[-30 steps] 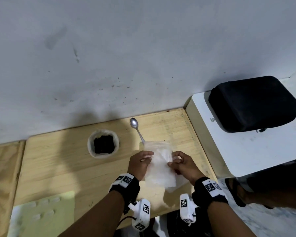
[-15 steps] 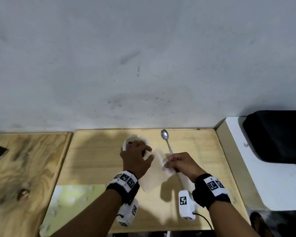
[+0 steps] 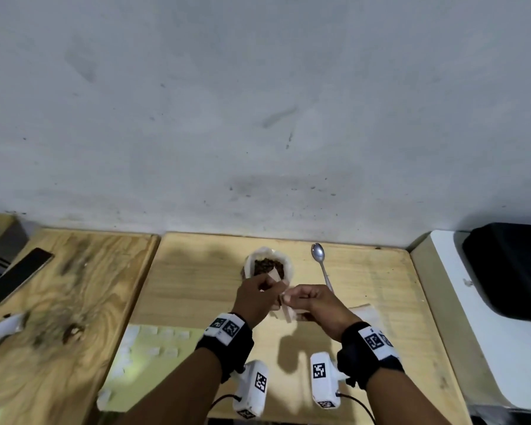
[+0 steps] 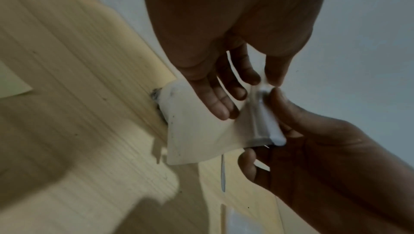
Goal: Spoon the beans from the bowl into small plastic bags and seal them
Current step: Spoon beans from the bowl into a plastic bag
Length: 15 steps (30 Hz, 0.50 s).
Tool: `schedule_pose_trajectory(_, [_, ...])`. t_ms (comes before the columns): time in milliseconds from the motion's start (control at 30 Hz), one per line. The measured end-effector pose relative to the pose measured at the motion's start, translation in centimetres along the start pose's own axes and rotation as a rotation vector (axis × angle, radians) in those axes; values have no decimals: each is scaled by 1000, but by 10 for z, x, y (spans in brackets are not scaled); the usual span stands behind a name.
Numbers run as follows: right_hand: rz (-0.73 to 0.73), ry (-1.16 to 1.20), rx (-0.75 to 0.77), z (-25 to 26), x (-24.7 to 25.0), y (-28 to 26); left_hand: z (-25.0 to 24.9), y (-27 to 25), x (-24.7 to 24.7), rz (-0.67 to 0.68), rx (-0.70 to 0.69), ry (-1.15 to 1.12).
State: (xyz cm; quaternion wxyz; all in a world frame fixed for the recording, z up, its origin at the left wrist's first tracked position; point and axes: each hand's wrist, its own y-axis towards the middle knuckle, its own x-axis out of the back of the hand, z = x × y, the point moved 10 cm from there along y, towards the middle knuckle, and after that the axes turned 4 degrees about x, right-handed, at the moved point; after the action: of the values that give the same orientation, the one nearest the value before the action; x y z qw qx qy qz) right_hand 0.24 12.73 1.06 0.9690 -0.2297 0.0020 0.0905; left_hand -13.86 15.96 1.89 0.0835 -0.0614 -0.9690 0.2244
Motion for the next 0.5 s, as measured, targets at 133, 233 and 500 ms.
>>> schedule_pose_trajectory(133, [24,16,-25,1,-3,1,5,-3,2,74,-4,-56])
schedule_pose_trajectory(233, [-44,-40,18,6,1,4,7,-1,2,84,7,-33])
schedule_pose_trajectory(500, [-213,-439,311,37,9,11,-14,1,7,3,-168,312])
